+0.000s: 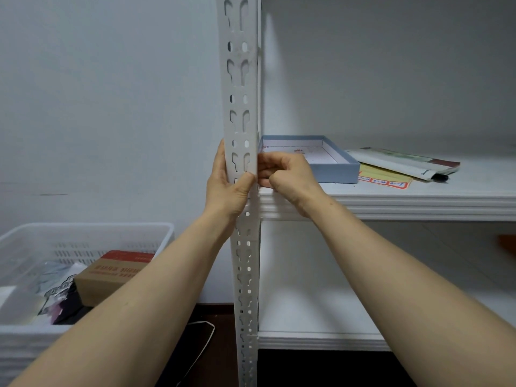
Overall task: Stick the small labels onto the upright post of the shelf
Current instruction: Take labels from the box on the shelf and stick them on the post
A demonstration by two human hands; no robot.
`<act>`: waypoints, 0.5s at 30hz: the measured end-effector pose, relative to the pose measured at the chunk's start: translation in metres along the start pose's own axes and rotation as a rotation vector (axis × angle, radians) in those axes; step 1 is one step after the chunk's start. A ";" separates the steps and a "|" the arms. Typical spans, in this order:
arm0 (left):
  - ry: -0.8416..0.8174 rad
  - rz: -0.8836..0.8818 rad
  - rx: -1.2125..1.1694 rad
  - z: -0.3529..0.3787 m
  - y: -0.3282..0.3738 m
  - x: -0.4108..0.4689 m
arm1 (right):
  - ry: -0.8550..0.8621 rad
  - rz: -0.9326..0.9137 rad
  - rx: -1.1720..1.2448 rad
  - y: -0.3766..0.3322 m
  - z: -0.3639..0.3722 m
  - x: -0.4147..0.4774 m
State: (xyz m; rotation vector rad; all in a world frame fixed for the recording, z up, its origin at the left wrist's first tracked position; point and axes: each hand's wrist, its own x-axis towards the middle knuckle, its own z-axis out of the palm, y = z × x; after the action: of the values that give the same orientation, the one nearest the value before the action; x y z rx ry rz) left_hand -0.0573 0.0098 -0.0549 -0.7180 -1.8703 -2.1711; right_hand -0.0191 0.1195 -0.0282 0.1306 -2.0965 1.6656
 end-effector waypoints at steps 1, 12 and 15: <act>-0.001 0.000 0.005 0.000 0.000 0.000 | -0.002 0.001 0.000 0.000 0.000 0.000; -0.011 0.000 0.008 -0.001 0.003 -0.002 | 0.029 0.006 -0.006 -0.002 0.002 -0.001; -0.021 -0.009 0.019 -0.002 0.002 -0.001 | 0.031 0.007 -0.022 -0.002 0.002 -0.001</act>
State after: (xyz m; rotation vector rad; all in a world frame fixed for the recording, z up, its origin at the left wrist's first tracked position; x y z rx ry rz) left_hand -0.0559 0.0072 -0.0544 -0.7323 -1.9055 -2.1566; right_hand -0.0176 0.1173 -0.0274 0.0898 -2.0945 1.6375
